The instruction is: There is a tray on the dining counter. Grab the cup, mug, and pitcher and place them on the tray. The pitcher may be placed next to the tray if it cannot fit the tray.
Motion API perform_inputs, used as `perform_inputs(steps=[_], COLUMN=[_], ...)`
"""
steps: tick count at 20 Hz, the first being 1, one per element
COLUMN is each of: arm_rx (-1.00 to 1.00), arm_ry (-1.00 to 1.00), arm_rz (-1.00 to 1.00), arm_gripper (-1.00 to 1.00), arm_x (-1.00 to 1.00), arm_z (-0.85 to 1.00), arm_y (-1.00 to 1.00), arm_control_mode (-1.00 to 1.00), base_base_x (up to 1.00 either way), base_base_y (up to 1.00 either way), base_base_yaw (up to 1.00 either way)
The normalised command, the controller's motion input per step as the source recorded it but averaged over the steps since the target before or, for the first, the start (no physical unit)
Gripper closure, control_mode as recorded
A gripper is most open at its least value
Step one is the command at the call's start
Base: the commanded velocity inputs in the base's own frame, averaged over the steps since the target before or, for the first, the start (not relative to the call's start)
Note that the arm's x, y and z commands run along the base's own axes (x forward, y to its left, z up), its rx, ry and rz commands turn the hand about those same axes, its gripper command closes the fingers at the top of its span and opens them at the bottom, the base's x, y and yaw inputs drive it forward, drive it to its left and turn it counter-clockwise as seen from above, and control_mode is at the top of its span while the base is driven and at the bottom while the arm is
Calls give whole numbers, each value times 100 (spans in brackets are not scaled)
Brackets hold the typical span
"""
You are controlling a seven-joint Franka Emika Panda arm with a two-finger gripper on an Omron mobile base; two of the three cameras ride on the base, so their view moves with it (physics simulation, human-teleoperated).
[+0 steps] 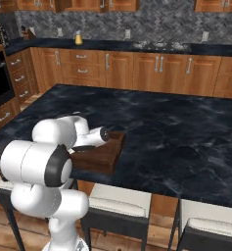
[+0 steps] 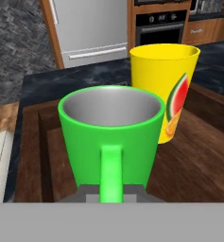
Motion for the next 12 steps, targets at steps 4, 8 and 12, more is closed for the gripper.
perform_inputs(steps=[4,8,12], arm_rx=[0,0,0], arm_ry=[0,0,0], arm_rz=[1,0,0], arm_gripper=[100,100,100], arm_x=[0,0,0], arm_z=[0,0,0], arm_y=[2,0,0], arm_control_mode=[-100,-100,-100], base_base_x=[0,0,0], base_base_y=[0,0,0], base_base_yaw=[0,0,0])
